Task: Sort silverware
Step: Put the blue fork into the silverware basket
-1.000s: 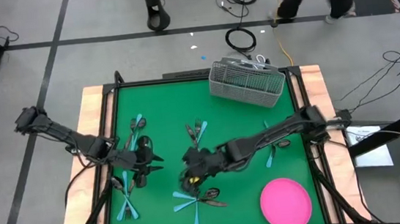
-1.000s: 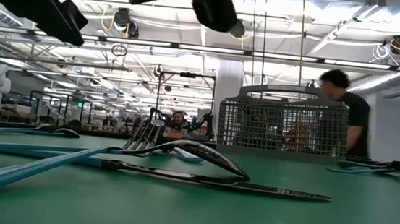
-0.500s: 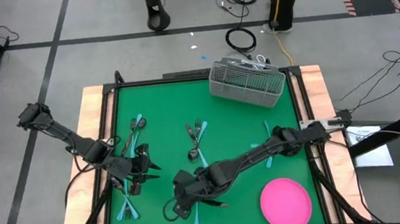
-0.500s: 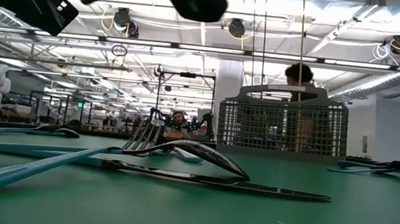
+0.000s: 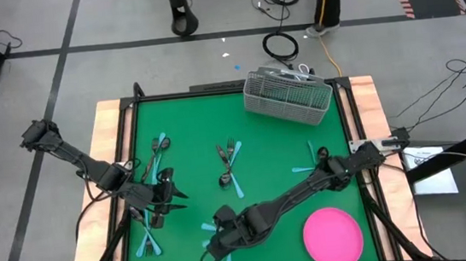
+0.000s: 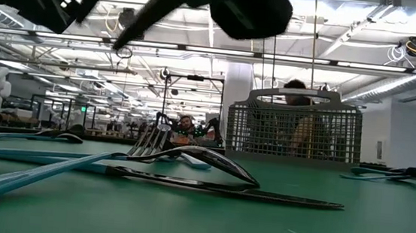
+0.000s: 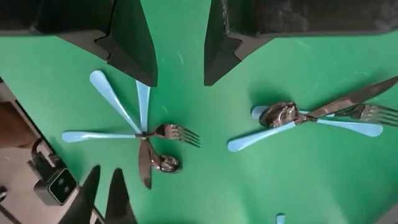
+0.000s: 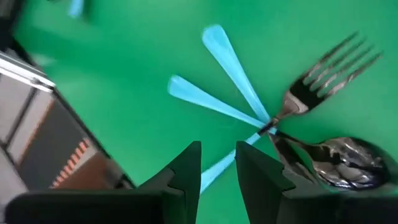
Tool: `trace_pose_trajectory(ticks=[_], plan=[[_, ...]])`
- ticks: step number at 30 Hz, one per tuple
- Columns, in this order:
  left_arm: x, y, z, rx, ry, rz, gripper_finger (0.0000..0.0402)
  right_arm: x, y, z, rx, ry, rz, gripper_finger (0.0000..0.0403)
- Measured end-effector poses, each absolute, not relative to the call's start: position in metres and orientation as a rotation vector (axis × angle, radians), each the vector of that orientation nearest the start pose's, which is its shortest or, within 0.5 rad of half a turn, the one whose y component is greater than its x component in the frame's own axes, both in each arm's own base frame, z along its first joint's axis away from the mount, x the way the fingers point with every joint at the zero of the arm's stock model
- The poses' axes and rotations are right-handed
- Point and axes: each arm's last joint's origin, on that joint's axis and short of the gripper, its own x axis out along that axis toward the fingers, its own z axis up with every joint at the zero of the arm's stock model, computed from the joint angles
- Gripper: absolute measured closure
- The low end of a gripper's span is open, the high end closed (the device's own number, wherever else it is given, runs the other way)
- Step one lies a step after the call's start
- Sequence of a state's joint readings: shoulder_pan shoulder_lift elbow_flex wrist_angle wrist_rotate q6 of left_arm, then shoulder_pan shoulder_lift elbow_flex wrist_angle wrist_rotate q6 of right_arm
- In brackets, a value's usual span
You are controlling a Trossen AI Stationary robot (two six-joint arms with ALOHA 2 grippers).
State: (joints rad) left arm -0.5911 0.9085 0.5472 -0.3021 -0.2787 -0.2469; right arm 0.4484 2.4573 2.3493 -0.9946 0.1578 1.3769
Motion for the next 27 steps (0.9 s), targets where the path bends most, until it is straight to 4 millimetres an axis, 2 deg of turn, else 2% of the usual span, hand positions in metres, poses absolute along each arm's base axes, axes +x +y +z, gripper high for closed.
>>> trace_pose_trajectory(ticks=[6,16,27], plan=[[0.157,-0.096,0.223,0.067,0.622,-0.234,0.0269,0.474,0.226,0.194,0.919,1.034,-0.512,0.0314],[0.157,-0.096,0.223,0.102,0.616,-0.244,0.0269,0.470,0.228,0.192,0.916,0.997,-0.580,0.0314],[0.158,-0.096,0.223,0.131,0.610,-0.252,0.0269,0.473,0.239,0.162,0.961,1.015,-0.630,0.0314]])
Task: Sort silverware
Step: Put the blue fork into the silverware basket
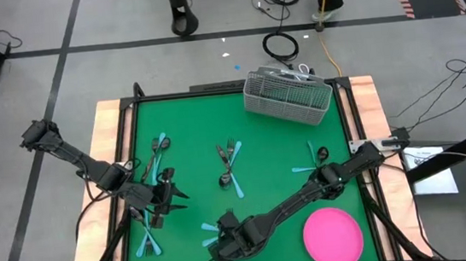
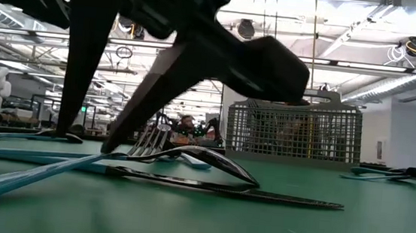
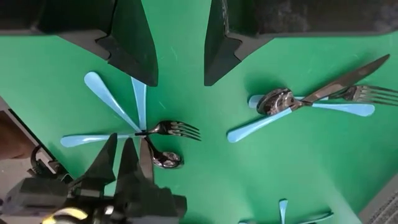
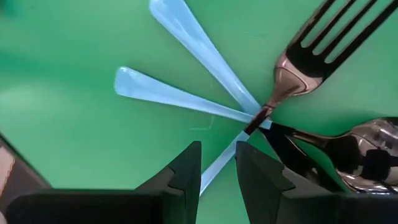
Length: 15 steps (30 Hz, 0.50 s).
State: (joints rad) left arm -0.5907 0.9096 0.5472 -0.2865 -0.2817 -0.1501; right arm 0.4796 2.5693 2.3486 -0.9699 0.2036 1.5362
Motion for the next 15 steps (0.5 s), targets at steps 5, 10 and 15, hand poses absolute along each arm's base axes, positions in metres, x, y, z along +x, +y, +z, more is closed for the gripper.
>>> trace_pose_trajectory(ticks=[5,10,15], plan=[[0.1576,-0.0960,0.2233,0.137,0.609,-0.254,0.0269,0.4728,0.2398,0.1578,0.971,1.010,-0.653,0.0314],[0.1576,-0.0960,0.2233,0.137,0.609,-0.254,0.0269,0.4724,0.2397,0.1528,0.970,1.021,-0.671,0.0314],[0.1575,-0.0959,0.2231,0.150,0.611,-0.258,0.0269,0.4713,0.2404,0.1520,0.977,1.035,-0.676,0.0314]])
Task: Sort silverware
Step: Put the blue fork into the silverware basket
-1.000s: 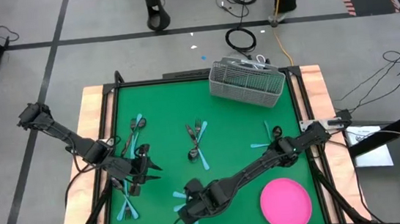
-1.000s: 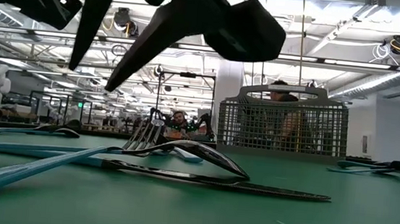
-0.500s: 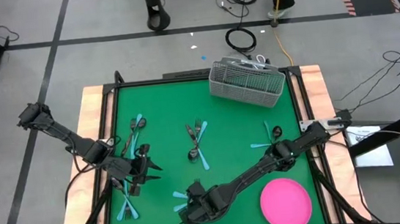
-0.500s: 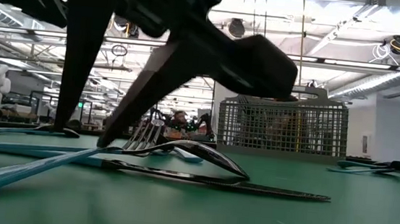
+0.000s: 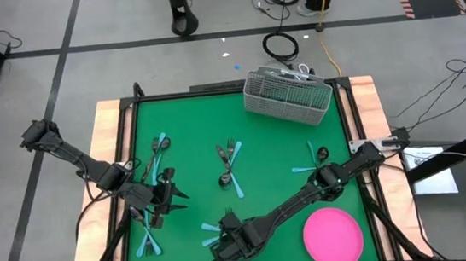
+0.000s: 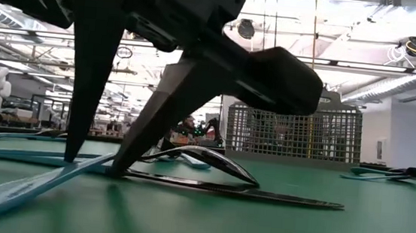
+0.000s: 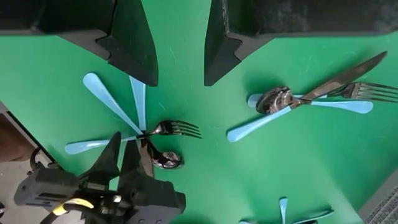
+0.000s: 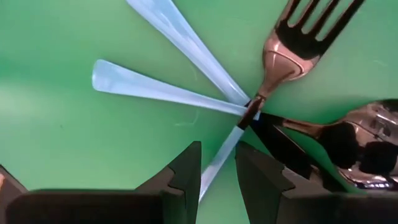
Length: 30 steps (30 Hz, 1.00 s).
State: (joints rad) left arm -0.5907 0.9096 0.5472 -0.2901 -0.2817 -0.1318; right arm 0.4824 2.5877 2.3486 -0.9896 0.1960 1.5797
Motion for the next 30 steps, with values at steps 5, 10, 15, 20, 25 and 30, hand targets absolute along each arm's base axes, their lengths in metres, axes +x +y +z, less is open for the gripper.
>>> trace_pose_trajectory(ticks=[5,10,15,20,25,30], plan=[[0.157,-0.096,0.223,0.157,0.609,-0.260,0.0269,0.469,0.240,0.149,0.980,1.063,-0.697,0.0314],[0.158,-0.096,0.223,0.158,0.609,-0.260,0.0269,0.468,0.240,0.144,0.989,1.108,-0.715,0.0316],[0.157,-0.096,0.223,0.160,0.609,-0.261,0.0269,0.466,0.240,0.140,0.981,1.145,-0.727,0.0342],[0.157,-0.096,0.223,0.165,0.610,-0.262,0.0269,0.465,0.240,0.140,0.964,1.158,-0.722,0.0392],[0.157,-0.096,0.223,0.167,0.611,-0.262,0.0269,0.464,0.240,0.144,0.969,1.180,-0.702,0.0393],[0.157,-0.096,0.223,0.168,0.612,-0.261,0.0269,0.462,0.235,0.159,0.962,1.280,-0.618,0.0399]])
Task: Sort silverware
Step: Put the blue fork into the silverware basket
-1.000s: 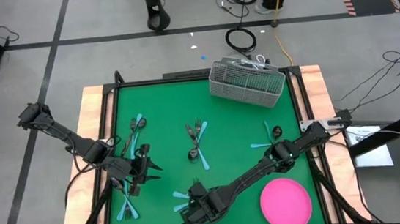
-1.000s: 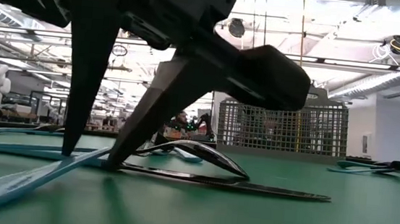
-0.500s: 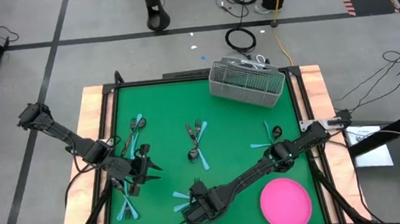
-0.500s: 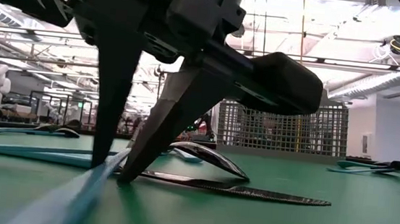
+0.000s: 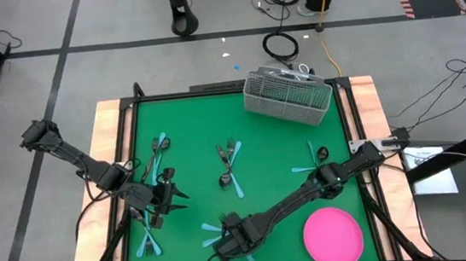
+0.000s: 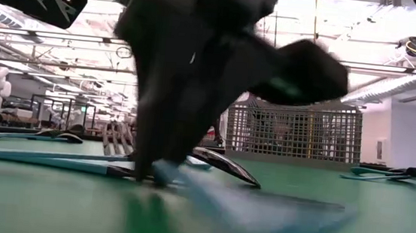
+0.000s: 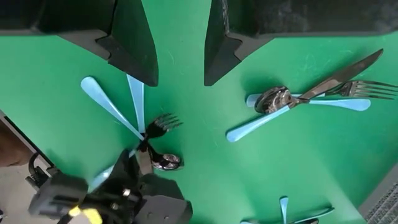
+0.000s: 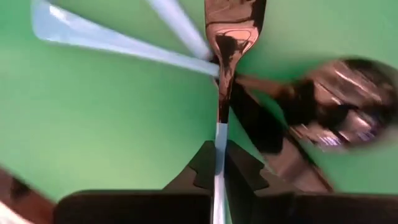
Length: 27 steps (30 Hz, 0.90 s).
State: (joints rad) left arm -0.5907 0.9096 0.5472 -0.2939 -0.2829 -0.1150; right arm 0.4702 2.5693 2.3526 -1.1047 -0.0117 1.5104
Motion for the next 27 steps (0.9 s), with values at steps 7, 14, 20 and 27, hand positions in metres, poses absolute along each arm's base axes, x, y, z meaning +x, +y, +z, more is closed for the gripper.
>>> trace_pose_trajectory(ticks=[7,14,20,27], plan=[[0.157,-0.096,0.223,0.167,0.611,-0.259,0.0269,0.460,0.221,0.191,0.903,1.265,-0.534,0.0400],[0.158,-0.095,0.223,0.170,0.608,-0.250,0.0269,0.459,0.201,0.233,0.775,1.154,-0.432,0.0400],[0.158,-0.095,0.223,0.162,0.608,-0.247,0.0269,0.442,0.169,0.281,0.585,1.100,-0.436,0.0402],[0.160,-0.093,0.224,0.150,0.596,-0.231,0.0269,0.406,0.114,0.337,0.338,1.099,-0.554,0.0402]])
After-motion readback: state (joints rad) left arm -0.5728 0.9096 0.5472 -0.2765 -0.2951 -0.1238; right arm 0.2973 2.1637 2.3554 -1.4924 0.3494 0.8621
